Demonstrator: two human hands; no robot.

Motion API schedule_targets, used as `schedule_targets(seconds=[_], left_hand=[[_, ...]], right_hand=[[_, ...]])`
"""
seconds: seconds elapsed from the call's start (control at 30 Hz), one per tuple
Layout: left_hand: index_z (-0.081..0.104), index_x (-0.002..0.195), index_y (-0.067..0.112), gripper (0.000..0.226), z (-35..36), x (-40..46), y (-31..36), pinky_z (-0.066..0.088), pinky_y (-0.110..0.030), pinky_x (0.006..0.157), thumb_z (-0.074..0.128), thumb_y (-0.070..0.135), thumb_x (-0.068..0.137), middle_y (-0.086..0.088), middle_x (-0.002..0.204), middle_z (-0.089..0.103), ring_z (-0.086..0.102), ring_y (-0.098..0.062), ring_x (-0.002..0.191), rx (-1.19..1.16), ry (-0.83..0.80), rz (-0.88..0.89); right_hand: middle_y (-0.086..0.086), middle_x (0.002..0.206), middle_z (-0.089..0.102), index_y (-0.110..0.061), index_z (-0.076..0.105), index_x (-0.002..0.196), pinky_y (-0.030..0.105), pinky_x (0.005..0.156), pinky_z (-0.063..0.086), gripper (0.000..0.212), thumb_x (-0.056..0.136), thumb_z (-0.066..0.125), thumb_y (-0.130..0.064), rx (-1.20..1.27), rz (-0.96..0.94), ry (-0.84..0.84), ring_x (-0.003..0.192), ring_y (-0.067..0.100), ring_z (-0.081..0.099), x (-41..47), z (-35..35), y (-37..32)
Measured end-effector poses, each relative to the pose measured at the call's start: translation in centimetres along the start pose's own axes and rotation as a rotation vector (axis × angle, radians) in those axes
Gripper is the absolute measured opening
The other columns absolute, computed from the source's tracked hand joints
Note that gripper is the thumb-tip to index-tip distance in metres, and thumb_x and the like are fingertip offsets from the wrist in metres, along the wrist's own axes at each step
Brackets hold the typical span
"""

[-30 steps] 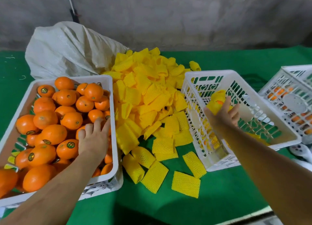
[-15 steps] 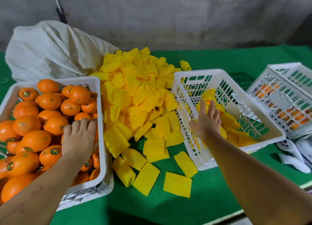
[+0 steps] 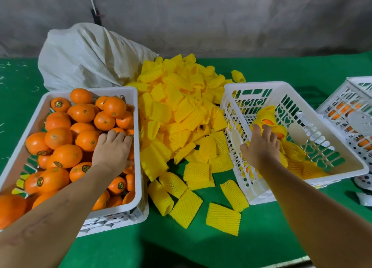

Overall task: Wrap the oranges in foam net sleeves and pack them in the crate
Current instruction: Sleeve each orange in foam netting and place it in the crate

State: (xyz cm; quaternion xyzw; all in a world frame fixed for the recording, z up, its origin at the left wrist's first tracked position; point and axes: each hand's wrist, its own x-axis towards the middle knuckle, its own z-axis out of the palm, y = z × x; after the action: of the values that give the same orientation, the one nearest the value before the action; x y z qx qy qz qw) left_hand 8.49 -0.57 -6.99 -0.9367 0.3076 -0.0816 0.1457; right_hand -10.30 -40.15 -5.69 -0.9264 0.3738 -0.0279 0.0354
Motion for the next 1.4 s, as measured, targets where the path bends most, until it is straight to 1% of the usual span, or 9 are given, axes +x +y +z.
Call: schedule_targets(seconds=[0.23, 0.47, 0.7, 0.83, 0.9, 1.1, 1.17, 1.27, 1.4], left_hand=[[0.073, 0.126, 0.009, 0.085, -0.2, -0.3, -0.8, 0.039, -0.048, 0.082, 0.099, 0.051, 0.057, -0.012, 0.109, 0.068, 0.054, -0.038, 0.098, -0.057, 0.041, 0.023], [0.072, 0.129, 0.014, 0.077, 0.3, -1.1, -1.7, 0.038, -0.05, 0.08, 0.1, 0.041, 0.063, -0.013, 0.116, 0.069, 0.051, -0.04, 0.099, -0.378, 0.168, -0.081], [0.068, 0.131, 0.011, 0.071, -0.6, -1.7, -1.2, 0.038, -0.053, 0.086, 0.096, 0.04, 0.073, -0.016, 0.117, 0.065, 0.05, -0.042, 0.105, -0.54, 0.224, -0.17], [0.065, 0.128, 0.027, 0.064, -3.5, 0.1, -3.9, 0.045, -0.056, 0.103, 0.079, 0.063, 0.077, -0.003, 0.124, 0.066, 0.055, -0.034, 0.12, -0.91, 0.292, -0.464], [0.062, 0.13, 0.031, 0.067, -4.9, 0.8, -4.8, 0.053, -0.051, 0.102, 0.078, 0.066, 0.076, 0.005, 0.127, 0.067, 0.062, -0.021, 0.12, -1.142, 0.325, -0.514], [0.057, 0.133, 0.034, 0.065, -5.2, -0.8, 4.2, 0.051, -0.028, 0.092, 0.083, 0.054, 0.077, 0.002, 0.13, 0.058, 0.06, -0.017, 0.117, -1.34, 0.223, -0.211], [0.059, 0.136, 0.03, 0.068, -4.4, -1.4, 6.8, 0.051, -0.032, 0.094, 0.086, 0.053, 0.078, 0.004, 0.127, 0.058, 0.058, -0.016, 0.115, -1.253, 0.176, -0.092], [0.057, 0.143, 0.027, 0.075, -3.4, -1.8, 8.0, 0.051, -0.042, 0.098, 0.081, 0.062, 0.081, 0.004, 0.131, 0.059, 0.056, -0.018, 0.119, -1.046, 0.145, 0.074], [0.056, 0.145, 0.028, 0.077, -3.2, -1.5, 7.8, 0.05, -0.041, 0.096, 0.076, 0.068, 0.082, 0.005, 0.133, 0.06, 0.059, -0.021, 0.119, -0.889, 0.095, 0.091]], right_hand=[[0.019, 0.154, 0.032, -0.018, 0.023, 0.156, 0.053, 0.111, 0.035, 0.078, 0.093, 0.065, -0.039, -0.01, -0.007, -0.028, 0.137, 0.044, 0.035, 0.4, 0.2, -0.2], [0.019, 0.153, 0.034, -0.018, 0.021, 0.156, 0.053, 0.108, 0.039, 0.08, 0.094, 0.065, -0.039, -0.053, -0.065, -0.014, 0.137, 0.043, 0.038, 0.2, 0.4, -0.2], [0.012, 0.172, -0.006, -0.024, -0.002, 0.163, 0.051, 0.123, 0.025, 0.09, 0.098, 0.06, -0.035, -0.126, -0.264, -0.062, 0.158, 0.037, 0.009, 0.3, 1.1, -0.1], [0.007, 0.17, -0.019, -0.028, -0.006, 0.163, 0.052, 0.124, 0.022, 0.093, 0.098, 0.059, -0.037, -0.199, -0.314, -0.046, 0.159, 0.038, 0.0, 0.6, 1.7, 0.2], [0.008, 0.17, -0.022, -0.028, -0.005, 0.163, 0.053, 0.124, 0.022, 0.095, 0.096, 0.061, -0.039, -0.241, -0.329, -0.029, 0.158, 0.04, -0.003, 0.8, 1.9, 0.3], [0.014, 0.165, -0.034, -0.026, -0.004, 0.164, 0.054, 0.126, 0.008, 0.088, 0.098, 0.052, -0.044, -0.484, -0.437, 0.018, 0.156, 0.042, -0.018, 1.1, 2.7, 0.0], [0.015, 0.167, -0.03, -0.027, 0.004, 0.165, 0.053, 0.125, -0.001, 0.082, 0.099, 0.049, -0.043, -0.521, -0.483, -0.019, 0.156, 0.039, -0.019, 1.0, 2.8, -0.9], [0.013, 0.172, -0.016, -0.035, 0.032, 0.159, 0.058, 0.124, 0.005, 0.067, 0.097, 0.054, -0.045, -0.412, -0.57, -0.17, 0.157, 0.04, -0.01, 0.3, 3.8, -3.0], [0.006, 0.17, -0.025, -0.042, 0.045, 0.152, 0.06, 0.123, 0.001, 0.057, 0.096, 0.054, -0.053, -0.303, -0.582, -0.441, 0.155, 0.036, -0.019, -0.9, 7.6, -5.8]])
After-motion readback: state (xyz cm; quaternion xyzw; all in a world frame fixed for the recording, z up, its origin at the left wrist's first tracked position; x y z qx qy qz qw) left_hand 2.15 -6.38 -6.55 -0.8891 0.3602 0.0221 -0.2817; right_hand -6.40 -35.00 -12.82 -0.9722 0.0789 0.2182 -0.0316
